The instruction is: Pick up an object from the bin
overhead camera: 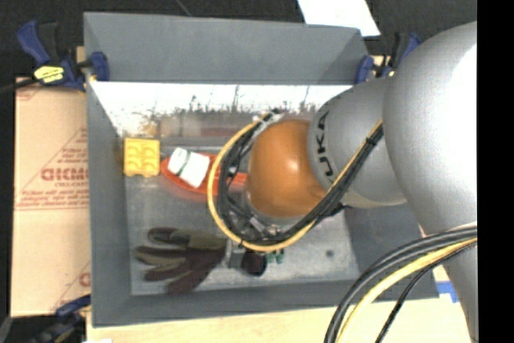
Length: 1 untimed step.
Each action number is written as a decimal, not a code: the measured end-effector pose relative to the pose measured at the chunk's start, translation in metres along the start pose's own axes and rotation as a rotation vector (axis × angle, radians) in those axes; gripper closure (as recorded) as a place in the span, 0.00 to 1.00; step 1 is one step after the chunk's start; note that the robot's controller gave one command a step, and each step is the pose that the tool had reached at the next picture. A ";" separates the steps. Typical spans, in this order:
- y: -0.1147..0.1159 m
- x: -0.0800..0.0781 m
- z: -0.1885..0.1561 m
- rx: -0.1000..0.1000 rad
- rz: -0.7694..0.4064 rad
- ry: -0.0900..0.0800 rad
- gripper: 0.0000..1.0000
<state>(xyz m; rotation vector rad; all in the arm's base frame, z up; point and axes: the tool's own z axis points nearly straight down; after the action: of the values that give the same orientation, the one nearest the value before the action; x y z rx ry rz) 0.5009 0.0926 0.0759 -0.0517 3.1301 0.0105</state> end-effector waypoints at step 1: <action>0.000 0.001 -0.023 0.001 0.001 0.006 1.00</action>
Offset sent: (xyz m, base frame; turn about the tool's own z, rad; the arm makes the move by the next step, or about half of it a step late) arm -0.0013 -0.0004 0.0856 0.0005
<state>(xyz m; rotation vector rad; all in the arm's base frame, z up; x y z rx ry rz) 0.4995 0.0920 0.0987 -0.0508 3.1357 0.0091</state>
